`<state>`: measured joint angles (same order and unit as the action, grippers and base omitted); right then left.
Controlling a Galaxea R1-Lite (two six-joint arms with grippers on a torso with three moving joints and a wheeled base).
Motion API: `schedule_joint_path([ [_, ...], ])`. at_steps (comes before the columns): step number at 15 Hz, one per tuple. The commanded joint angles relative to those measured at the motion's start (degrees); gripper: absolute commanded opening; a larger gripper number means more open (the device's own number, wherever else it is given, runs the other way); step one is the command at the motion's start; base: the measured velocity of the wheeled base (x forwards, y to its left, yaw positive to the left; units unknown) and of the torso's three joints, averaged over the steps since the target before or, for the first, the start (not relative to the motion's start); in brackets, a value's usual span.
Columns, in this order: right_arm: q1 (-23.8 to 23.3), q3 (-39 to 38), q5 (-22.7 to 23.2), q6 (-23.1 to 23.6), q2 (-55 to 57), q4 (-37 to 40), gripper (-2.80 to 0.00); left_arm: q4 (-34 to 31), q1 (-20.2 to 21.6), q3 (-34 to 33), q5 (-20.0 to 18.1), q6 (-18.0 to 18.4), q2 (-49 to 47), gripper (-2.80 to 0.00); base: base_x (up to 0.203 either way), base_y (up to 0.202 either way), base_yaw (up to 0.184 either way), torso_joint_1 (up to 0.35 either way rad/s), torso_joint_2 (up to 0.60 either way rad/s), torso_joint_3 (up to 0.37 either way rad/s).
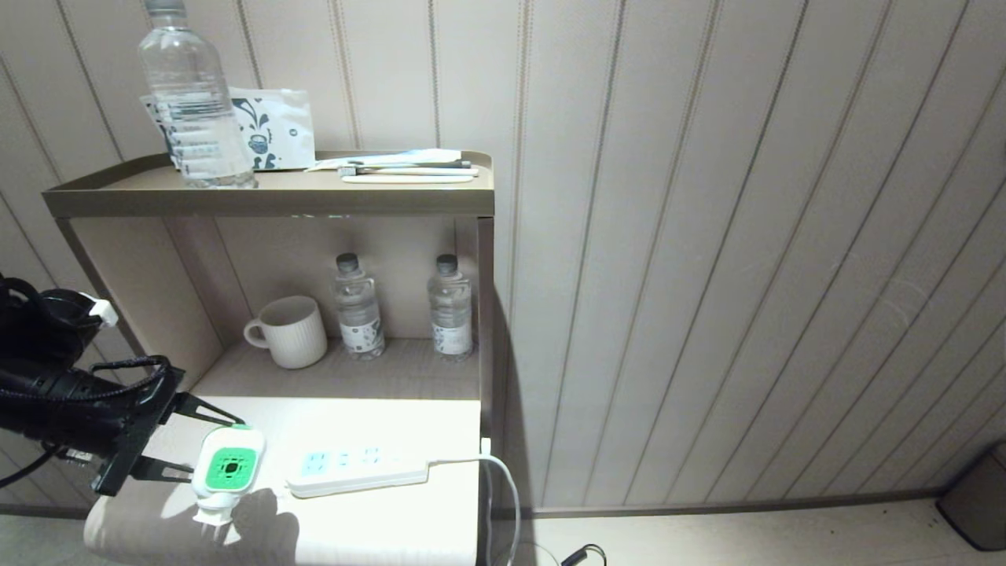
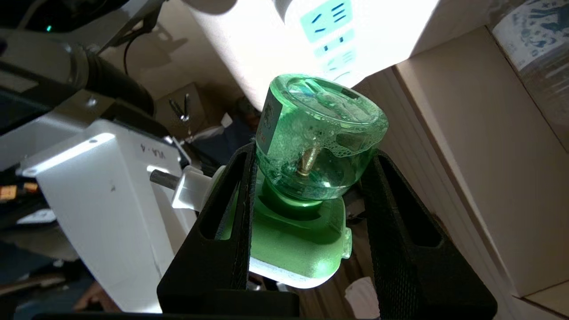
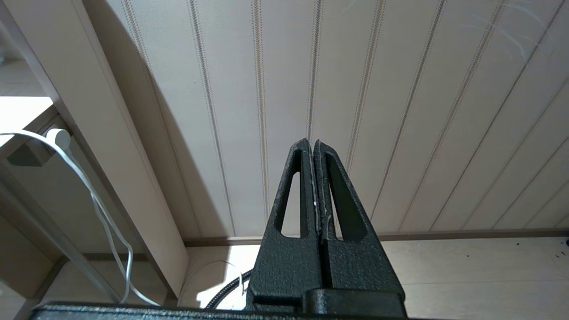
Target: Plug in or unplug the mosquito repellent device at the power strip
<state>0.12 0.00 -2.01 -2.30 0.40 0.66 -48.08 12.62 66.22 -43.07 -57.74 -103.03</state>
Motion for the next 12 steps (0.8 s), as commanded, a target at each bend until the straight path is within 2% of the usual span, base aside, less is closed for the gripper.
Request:
schedule_joint_path([
  [1,0.1,0.0,0.0,-0.1,0.0,0.0,-2.80,-7.6,0.1,3.7,-0.3,1.0,-2.4,-2.80,0.000,0.000,0.000,0.000,0.00,0.000],
  [4,0.1,0.0,0.0,-0.1,0.0,0.0,-2.80,-19.5,1.3,9.2,0.1,6.8,-4.6,-2.80,0.000,0.000,0.000,0.000,0.00,0.000],
  [6,0.1,0.0,0.0,0.0,0.0,0.0,-2.80,-24.2,3.2,13.8,1.5,7.3,-7.5,-2.80,0.000,0.000,0.000,0.000,0.00,0.000],
  [7,0.1,0.0,0.0,0.0,0.0,0.0,-2.80,-26.1,4.0,15.4,3.0,7.3,-8.9,-2.80,0.000,0.000,0.000,0.000,0.00,0.000],
  [10,0.1,0.0,0.0,0.0,0.0,0.0,-2.80,-28.5,4.7,18.7,11.7,6.5,-13.0,-2.80,0.000,0.000,0.000,0.000,0.00,0.000],
  [12,0.1,0.0,0.0,0.0,0.0,0.0,-2.80,-28.9,4.7,20.9,14.7,6.7,-16.3,-2.80,0.000,0.000,0.000,0.000,0.00,0.000],
])
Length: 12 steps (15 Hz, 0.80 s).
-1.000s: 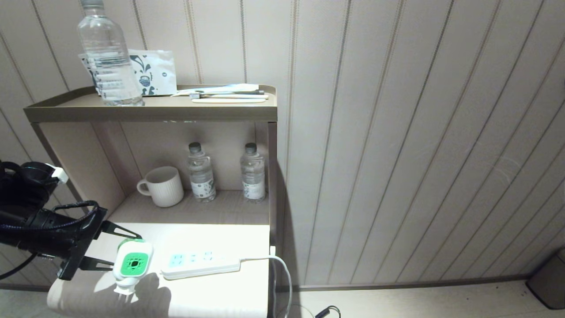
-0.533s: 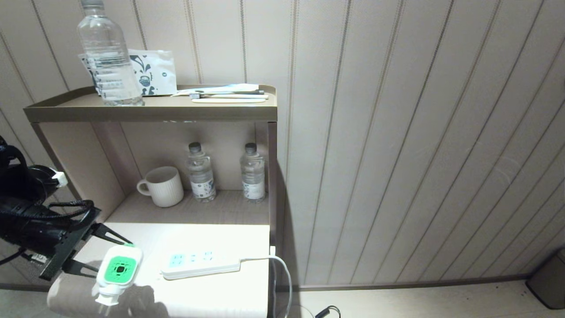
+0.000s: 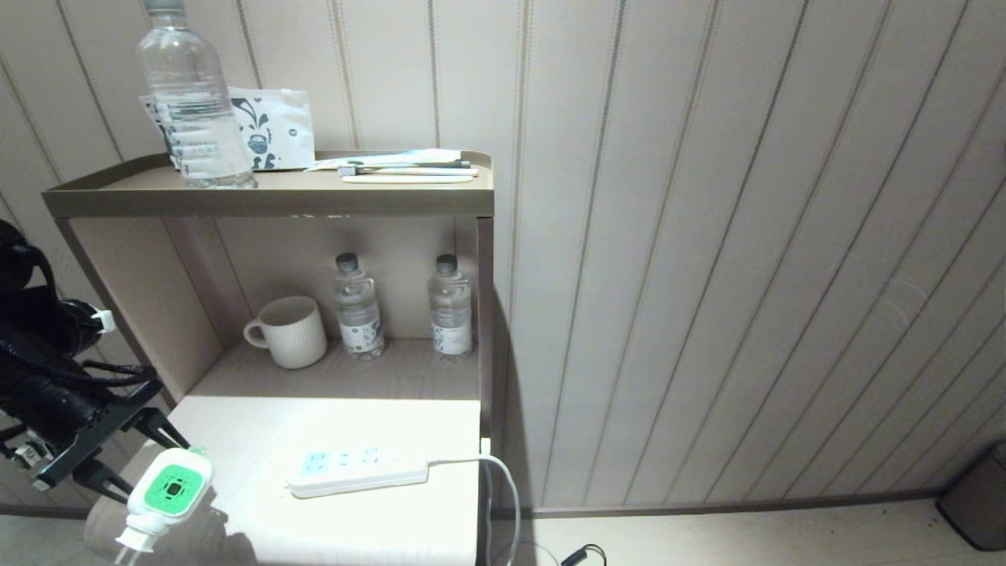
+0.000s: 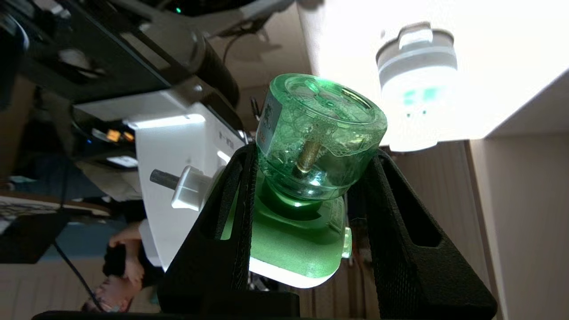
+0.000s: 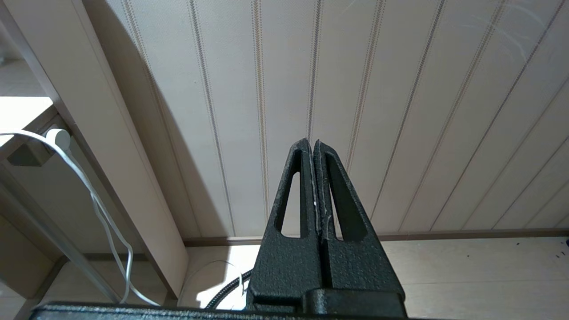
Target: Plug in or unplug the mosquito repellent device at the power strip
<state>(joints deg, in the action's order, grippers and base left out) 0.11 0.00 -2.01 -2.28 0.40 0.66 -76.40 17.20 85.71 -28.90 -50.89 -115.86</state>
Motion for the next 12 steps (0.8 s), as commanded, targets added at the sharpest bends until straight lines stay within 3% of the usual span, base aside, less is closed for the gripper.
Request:
schedule_joint_path([
  [1,0.1,0.0,0.0,-0.1,0.0,0.0,-2.80,-0.6,0.0,2.4,1.0,0.6,-4.1,-2.80,0.000,0.000,0.000,0.000,0.00,0.000],
  [2,0.1,0.0,0.0,0.0,0.0,0.0,-2.80,-1.0,-0.4,3.7,0.9,1.8,-4.2,-2.80,0.000,0.000,0.000,0.000,0.00,0.000],
  [5,0.1,0.0,0.0,0.0,0.0,0.0,-2.80,-10.5,-4.2,7.6,-1.8,11.3,-5.2,-2.80,0.000,0.000,0.000,0.000,0.00,0.000],
  [8,0.1,0.0,0.0,0.0,0.0,0.0,-2.80,-13.5,-7.5,13.9,-8.0,17.8,-6.8,-2.80,0.000,0.000,0.000,0.000,0.00,0.000],
  [10,0.1,0.0,0.0,0.0,0.0,0.0,-2.80,-13.6,-9.9,17.5,-9.1,20.4,-8.8,-2.80,0.000,0.000,0.000,0.000,0.00,0.000],
  [12,0.1,0.0,0.0,0.0,0.0,0.0,-2.80,-13.6,-11.7,20.6,-9.3,20.7,-10.9,-2.80,0.000,0.000,0.000,0.000,0.00,0.000],
])
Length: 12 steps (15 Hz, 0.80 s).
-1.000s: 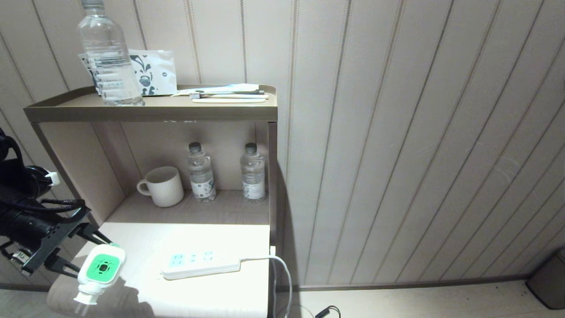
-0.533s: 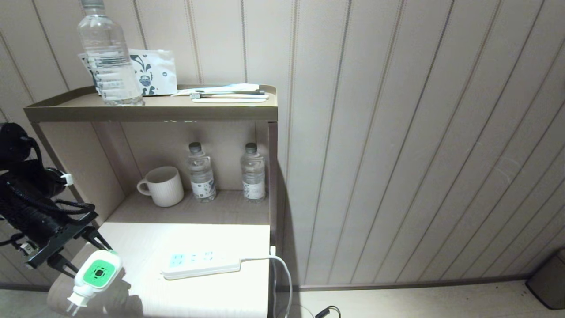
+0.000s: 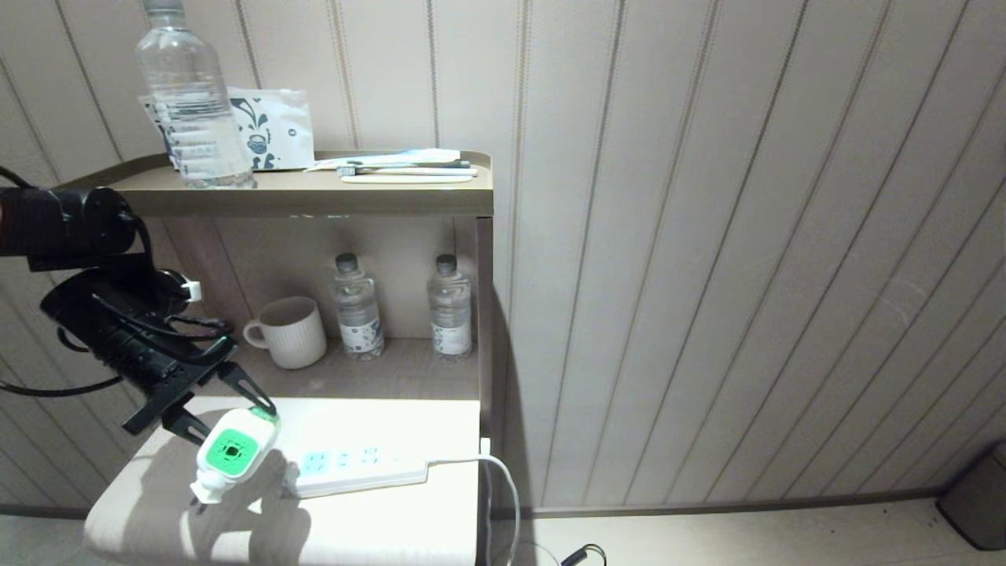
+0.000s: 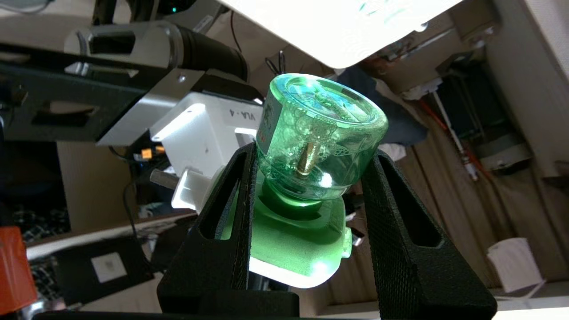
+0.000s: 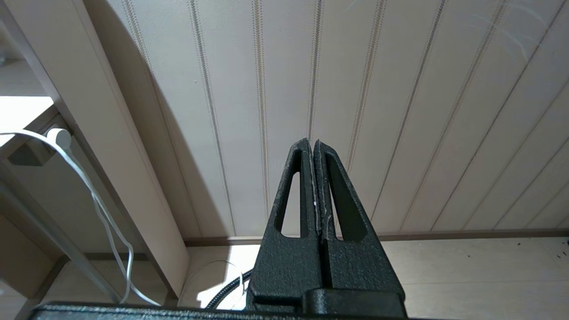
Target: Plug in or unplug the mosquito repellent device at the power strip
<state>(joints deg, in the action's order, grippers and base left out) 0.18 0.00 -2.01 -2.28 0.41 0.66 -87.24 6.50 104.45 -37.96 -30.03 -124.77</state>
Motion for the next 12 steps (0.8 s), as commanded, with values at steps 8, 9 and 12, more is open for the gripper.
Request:
schedule_joint_path([
  [8,0.0,0.0,0.0,0.0,0.0,0.0,-2.80,-2.7,-2.7,1.6,10.1,4.2,-4.5,-2.80,0.000,0.000,0.000,0.000,0.00,0.000],
  [9,0.0,0.0,0.0,0.0,0.0,0.0,-2.80,-2.7,-3.1,0.8,11.3,5.6,-4.5,-2.80,0.000,0.000,0.000,0.000,0.00,0.000],
  [12,0.0,0.0,0.0,-0.1,0.0,0.0,-2.80,-2.7,-3.9,0.3,16.5,5.9,-4.5,-2.80,0.000,0.000,0.000,0.000,0.00,0.000],
])
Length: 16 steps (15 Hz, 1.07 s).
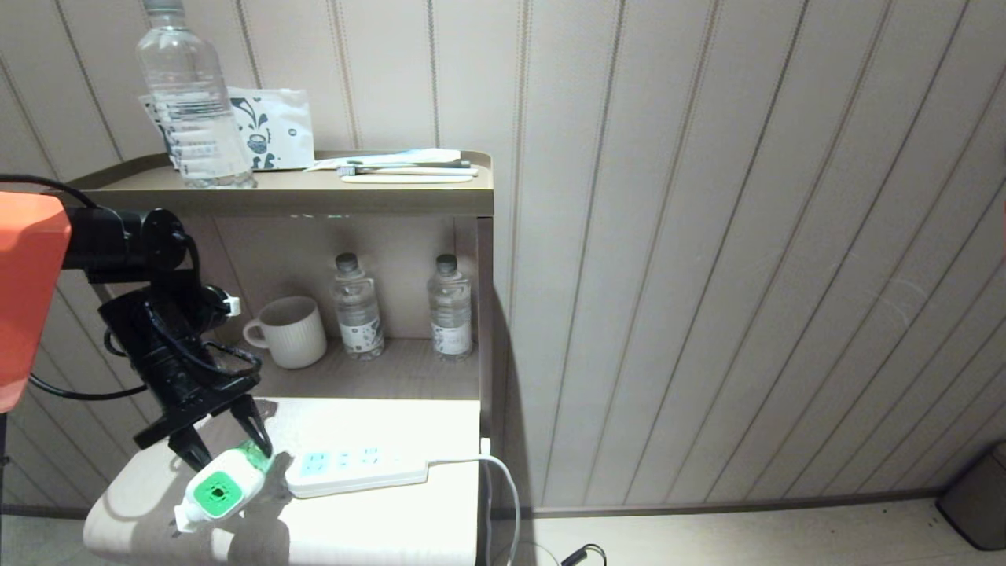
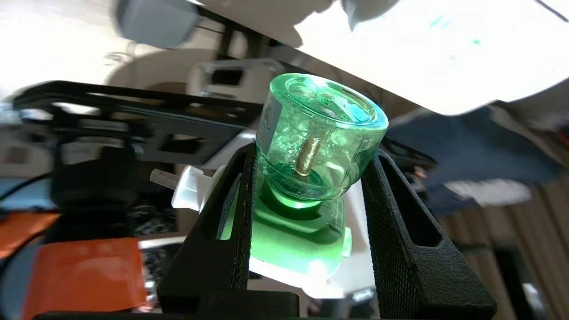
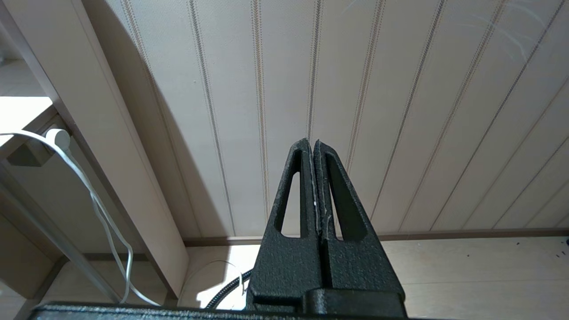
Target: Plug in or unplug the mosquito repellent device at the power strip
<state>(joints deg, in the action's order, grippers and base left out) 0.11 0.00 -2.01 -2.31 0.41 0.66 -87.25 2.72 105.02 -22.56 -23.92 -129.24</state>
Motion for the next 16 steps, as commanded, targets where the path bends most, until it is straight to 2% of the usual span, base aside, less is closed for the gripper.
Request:
schedule_joint_path([
  [1,0.1,0.0,0.0,0.0,0.0,0.0,-2.80,-2.7,-0.2,0.0,2.0,-0.4,0.1,-2.80,0.000,0.000,0.000,0.000,0.00,0.000],
  [3,0.1,0.0,0.0,0.0,0.0,0.0,-2.80,-2.7,-0.2,0.1,2.4,0.0,0.5,-2.80,0.000,0.000,0.000,0.000,0.00,0.000],
  [8,0.1,0.0,0.0,0.0,0.0,0.0,-2.80,-2.7,-0.2,0.0,9.0,0.0,0.7,-2.80,0.000,0.000,0.000,0.000,0.00,0.000],
  [10,0.1,0.0,0.0,0.0,0.0,0.0,-2.80,-2.7,-0.7,-0.1,10.3,0.2,0.7,-2.80,0.000,0.000,0.000,0.000,0.00,0.000],
  [16,0.1,0.0,0.0,-0.1,0.0,0.0,-2.80,-2.7,-2.0,0.3,10.1,0.1,1.5,-2.80,0.000,0.000,0.000,0.000,0.00,0.000],
])
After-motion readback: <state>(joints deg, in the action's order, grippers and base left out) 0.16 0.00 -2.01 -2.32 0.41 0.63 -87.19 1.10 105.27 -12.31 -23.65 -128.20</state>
